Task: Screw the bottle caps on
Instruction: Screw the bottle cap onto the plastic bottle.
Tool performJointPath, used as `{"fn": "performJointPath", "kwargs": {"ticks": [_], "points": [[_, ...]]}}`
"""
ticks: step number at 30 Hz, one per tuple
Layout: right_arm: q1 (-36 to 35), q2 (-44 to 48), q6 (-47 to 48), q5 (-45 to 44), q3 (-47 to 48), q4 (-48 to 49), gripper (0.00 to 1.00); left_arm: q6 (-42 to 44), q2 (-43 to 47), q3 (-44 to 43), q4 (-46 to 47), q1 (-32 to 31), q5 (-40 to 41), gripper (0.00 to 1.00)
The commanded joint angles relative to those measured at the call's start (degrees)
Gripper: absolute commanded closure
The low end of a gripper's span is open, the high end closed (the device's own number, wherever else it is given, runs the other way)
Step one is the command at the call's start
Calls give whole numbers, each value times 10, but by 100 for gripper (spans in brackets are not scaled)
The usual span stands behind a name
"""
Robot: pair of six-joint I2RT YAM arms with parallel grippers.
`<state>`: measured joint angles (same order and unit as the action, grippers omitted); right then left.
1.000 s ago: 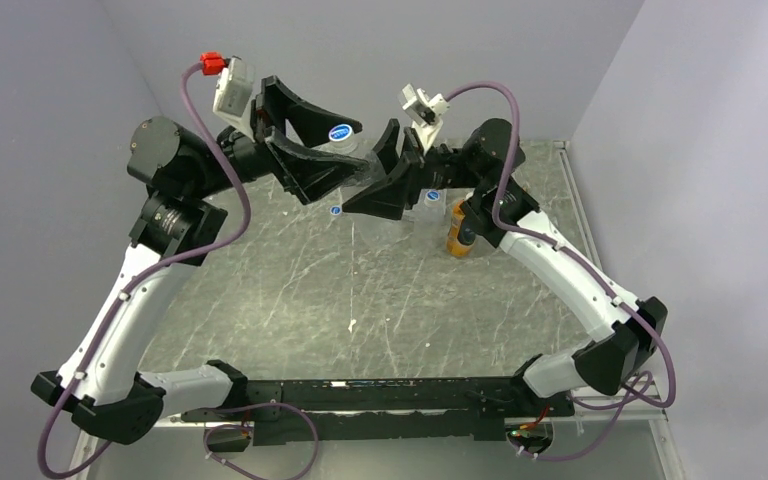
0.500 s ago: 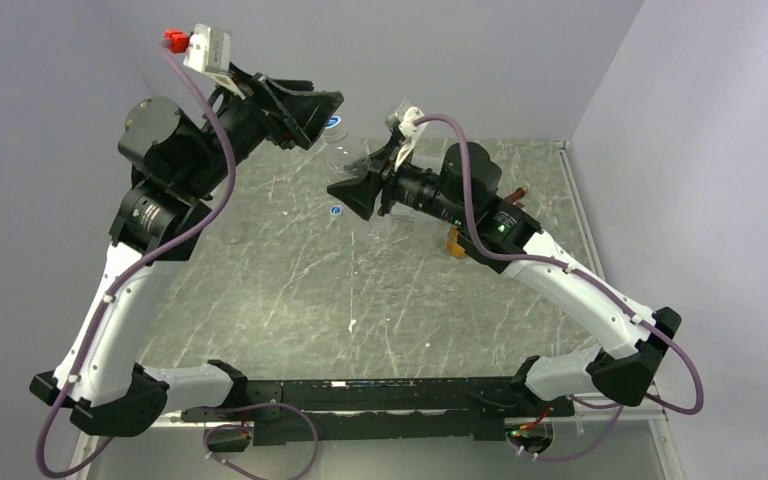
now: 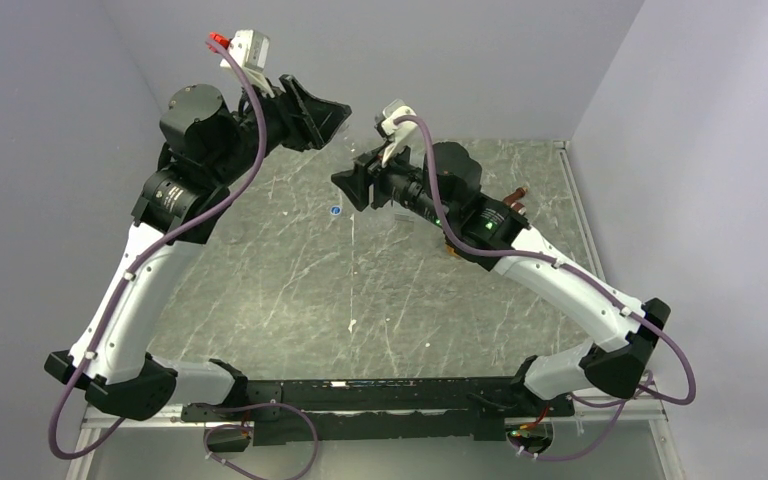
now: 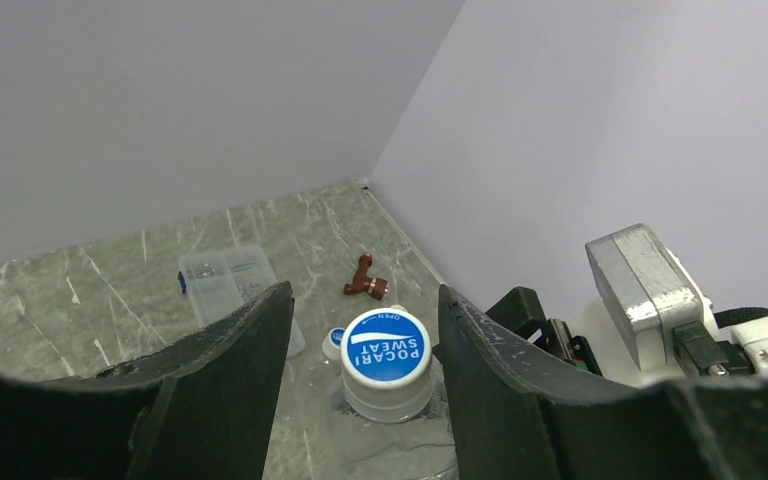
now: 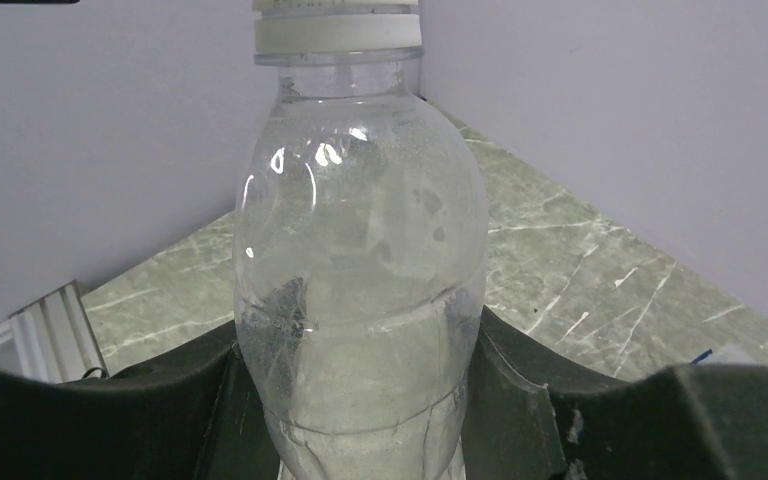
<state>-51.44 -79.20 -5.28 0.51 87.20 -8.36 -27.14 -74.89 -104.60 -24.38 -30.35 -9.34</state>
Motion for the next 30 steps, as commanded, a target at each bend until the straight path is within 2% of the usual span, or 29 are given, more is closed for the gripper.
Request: {"fn": "performJointPath", "kwargs": {"ticks": [1,6,12,24,27,30], "points": [[-7,-3,19,-30,31,10,74,-9,6,-16,11,0,2,43],[-9,-9,21,-33,37,5,74,-8,5,-17,8,0,-4,51],[-9,-14,22,-35,44,1,75,-9,-1,-22,-1,0,-10,46],[-9,-17,23,-33,51,-3,75,-6,-7,-24,-11,0,-6,48],[-9,-20,24,-33,53,-6,75,-7,-7,-24,-6,0,-9,54],[-9,-19,24,-33,52,-6,75,-7,-9,-27,-8,0,-13,69]]}}
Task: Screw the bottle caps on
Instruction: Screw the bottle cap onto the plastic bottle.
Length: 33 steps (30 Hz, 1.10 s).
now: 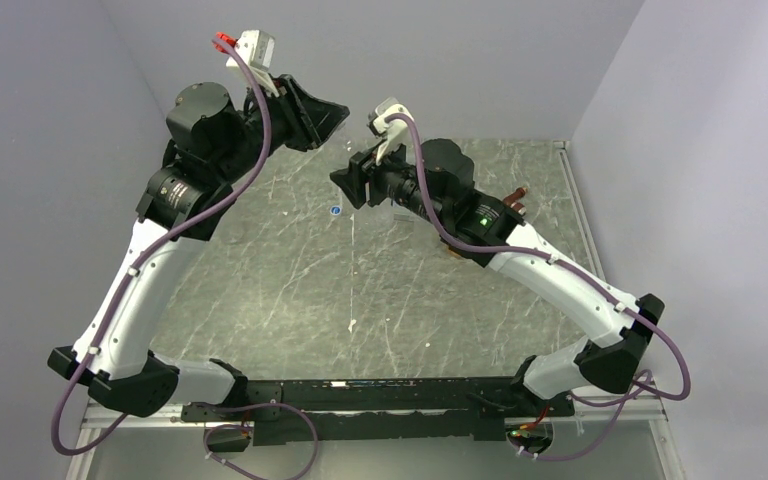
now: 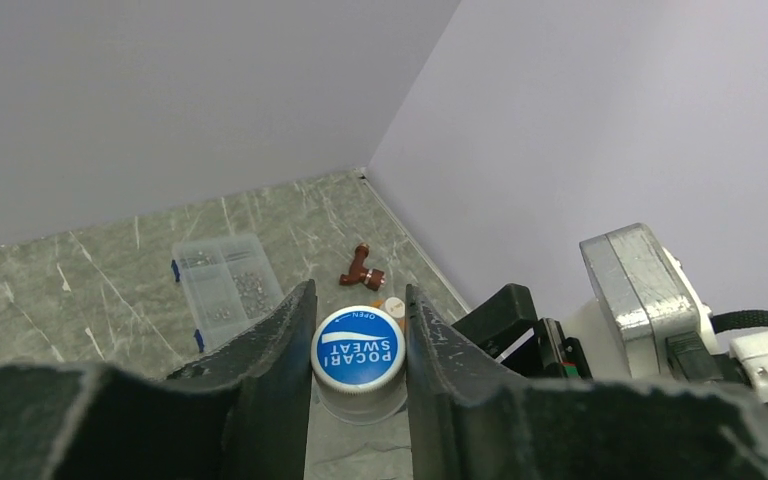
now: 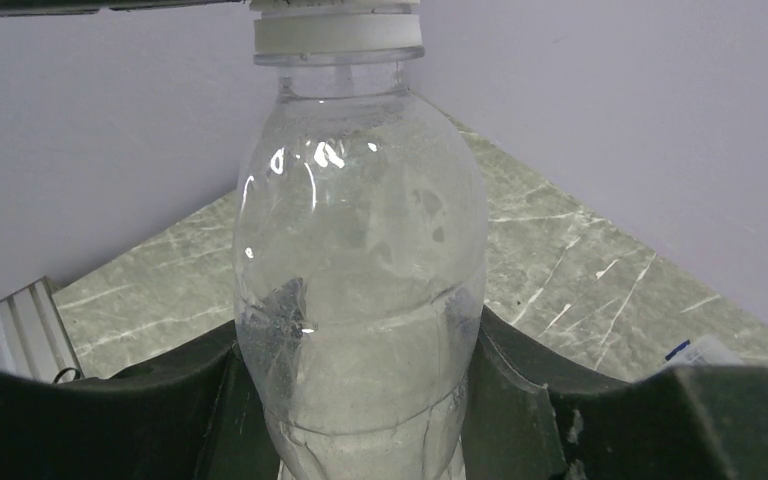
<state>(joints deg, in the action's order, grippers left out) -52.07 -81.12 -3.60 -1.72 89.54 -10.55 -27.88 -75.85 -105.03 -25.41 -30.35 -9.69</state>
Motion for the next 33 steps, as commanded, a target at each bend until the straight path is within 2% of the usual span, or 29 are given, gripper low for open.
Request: {"fn": "performJointPath", "kwargs": {"ticks": [1,4,8,12,17,23,27,33], "points": [[-3,0,7,-11,28,16,75,0,0,-23,1,0,-12,76],[0,4,6,11,26,18,76,-5,1,-19,5,0,-19,100],[42,20,-16,143,12,35,78,0,16,-4,29,0,-55,100],[95,38,-63,371,-15,88,78,11,40,30,83,0,-143,100],[121,44,-144,547,-35,192,78,-5,72,93,195,0,-267,100],[125,24,-242,668,-35,299,78,-52,83,124,304,0,-394,100],[124,9,-311,714,-37,383,77,-107,77,144,394,0,-469,100],[122,-3,-377,750,-35,448,77,-137,70,144,440,0,-534,100]]}}
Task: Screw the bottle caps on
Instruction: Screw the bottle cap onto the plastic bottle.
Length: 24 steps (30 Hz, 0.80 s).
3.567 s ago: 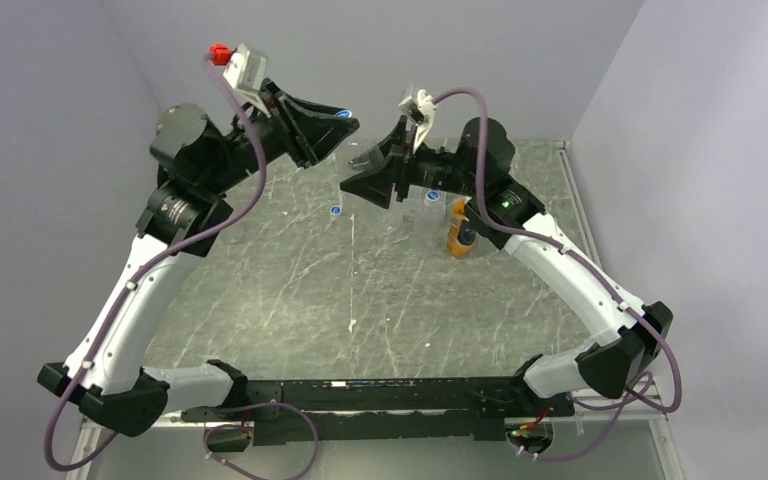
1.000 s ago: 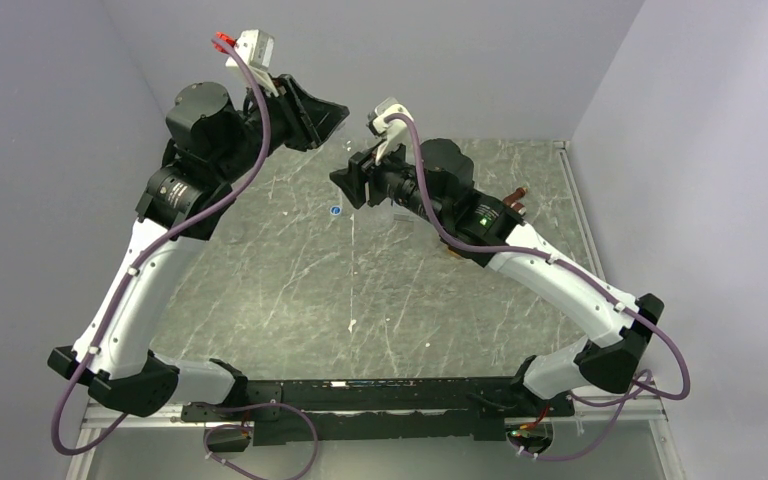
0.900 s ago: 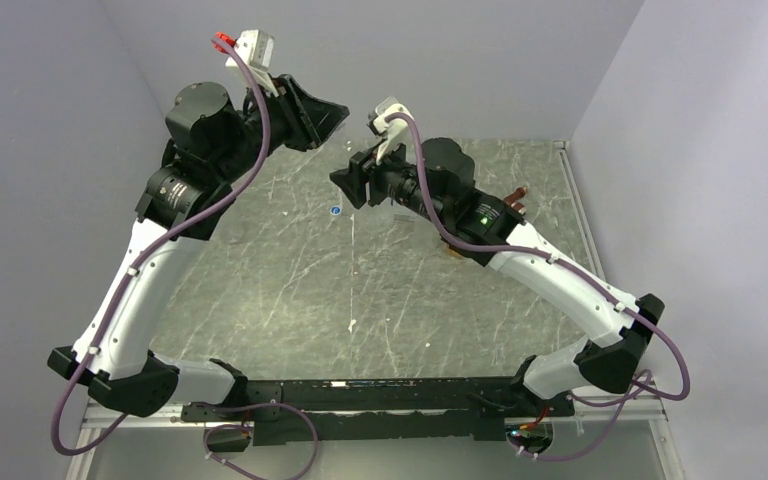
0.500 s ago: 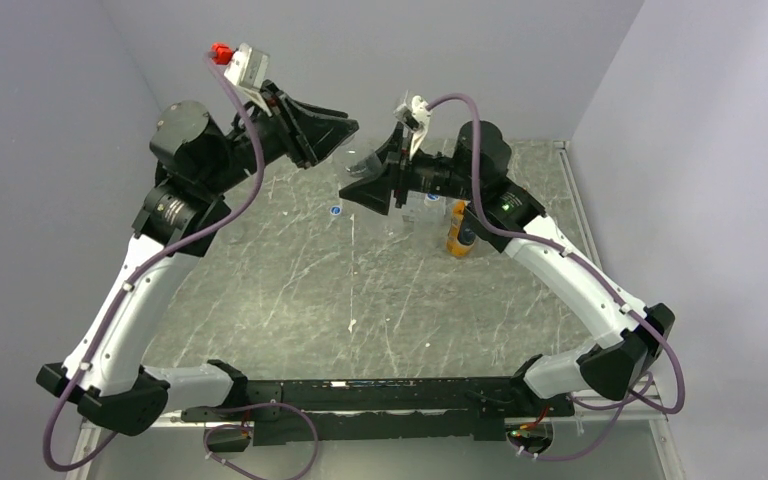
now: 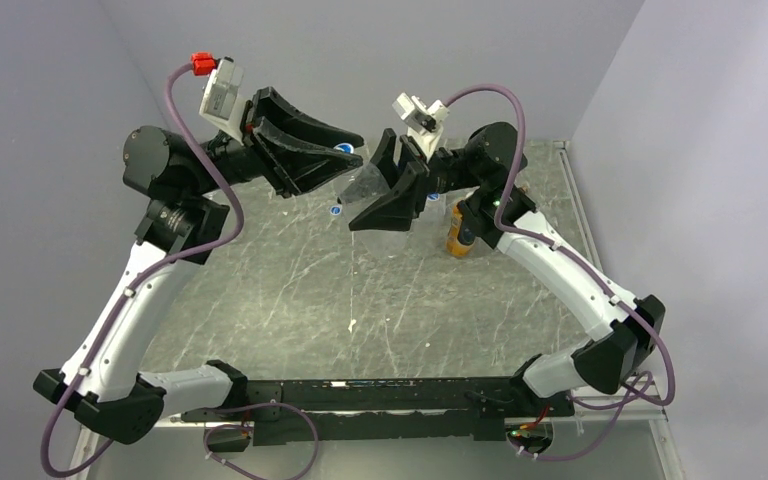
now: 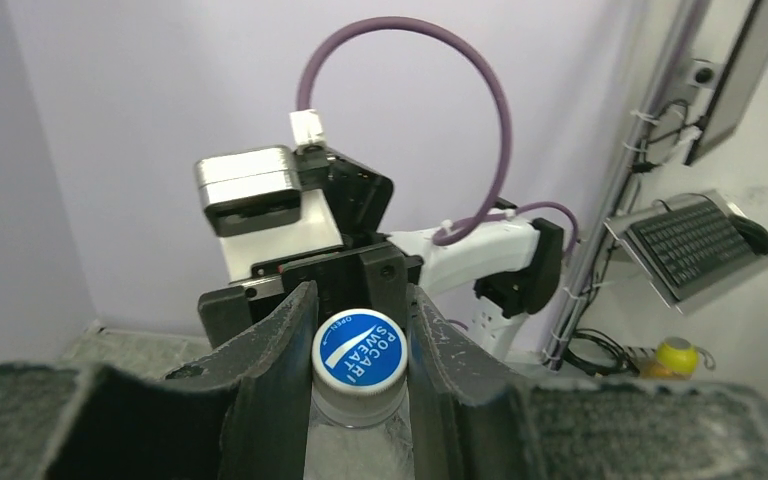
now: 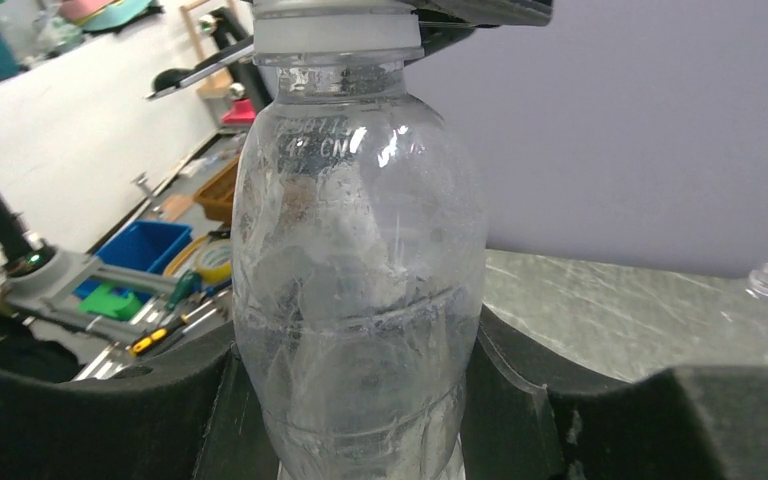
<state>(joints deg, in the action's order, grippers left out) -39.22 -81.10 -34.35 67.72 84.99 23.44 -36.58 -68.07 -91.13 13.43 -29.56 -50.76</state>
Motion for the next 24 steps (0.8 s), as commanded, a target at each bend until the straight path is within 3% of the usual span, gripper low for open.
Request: {"fn": "performJointPath", "kwargs": {"ticks": [1,5,7,9,10,13,16,24], "points": [[-7,-5,-74,59,11,111,76,-52,-9,4,55,-8,-133,100],[-8,-2,-49,51,15,79,76,-28,-5,0,28,-8,-140,98],[-7,7,28,18,26,-16,76,17,8,-4,-23,-8,-99,54],[-8,19,120,-42,44,-150,76,63,27,-3,-72,-7,-26,17],[-9,24,155,-76,48,-190,75,83,36,-4,-95,-8,18,5],[-12,45,210,-191,36,-250,75,115,50,-18,-155,-8,147,2],[-22,62,234,-314,19,-271,74,127,45,-43,-208,-8,251,8],[-102,49,304,-573,40,-320,75,122,-14,-119,-326,-8,375,24]]}}
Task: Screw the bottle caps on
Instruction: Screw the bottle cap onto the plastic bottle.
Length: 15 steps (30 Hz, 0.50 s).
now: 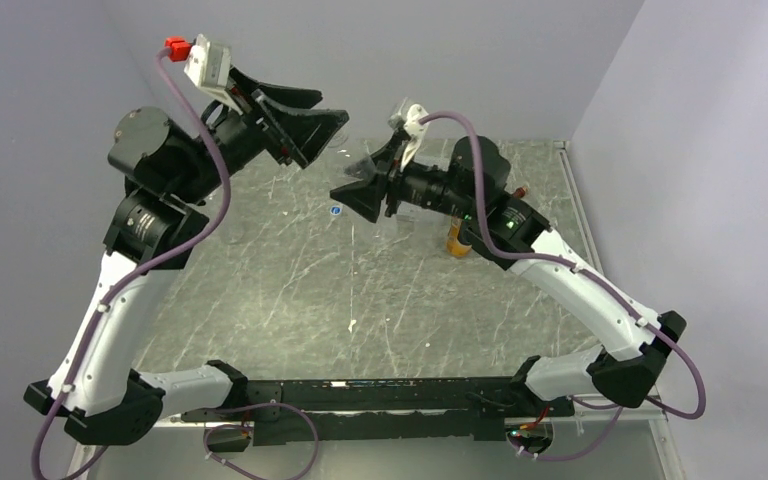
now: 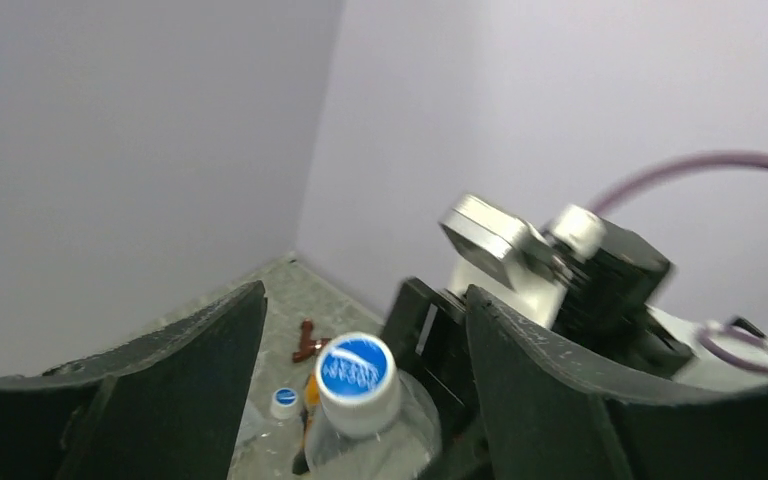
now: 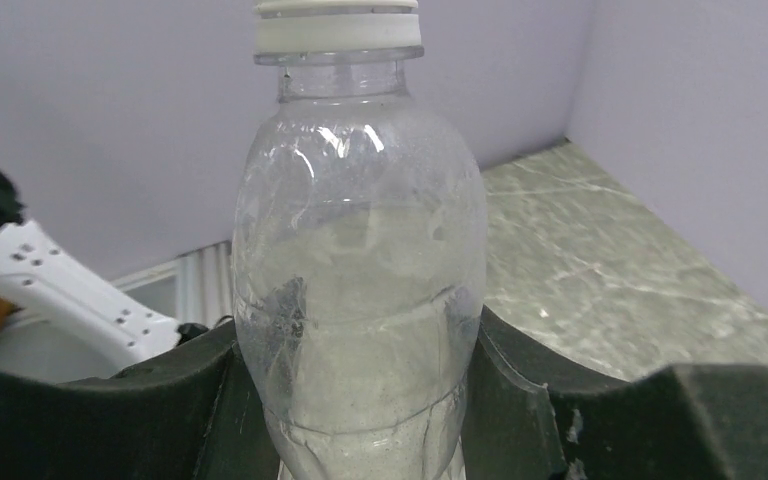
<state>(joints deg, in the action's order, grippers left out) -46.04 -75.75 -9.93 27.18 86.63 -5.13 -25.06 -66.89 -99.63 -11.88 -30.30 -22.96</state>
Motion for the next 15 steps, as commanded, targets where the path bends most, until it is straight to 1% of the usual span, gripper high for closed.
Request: {"fn": "performJointPath", "kwargs": {"ticks": [1,3,5,8,13,15], "points": [[-41,-11,64,-189,31,-40,75,6,-30,-36,-75,0,102,26],[-50,-20,67,-231,42,-50,76,3,-40,-48,-84,0,104,29],[-55,-23,67,-255,45,-47,76,2,-51,-64,-106,0,118,35],[-60,-30,66,-282,56,-51,75,2,-63,-81,-136,0,144,40],[-70,-42,73,-316,66,-56,76,1,-65,-80,-143,-1,147,41],[-73,-48,76,-318,73,-60,76,1,-68,-82,-148,0,148,44]]}}
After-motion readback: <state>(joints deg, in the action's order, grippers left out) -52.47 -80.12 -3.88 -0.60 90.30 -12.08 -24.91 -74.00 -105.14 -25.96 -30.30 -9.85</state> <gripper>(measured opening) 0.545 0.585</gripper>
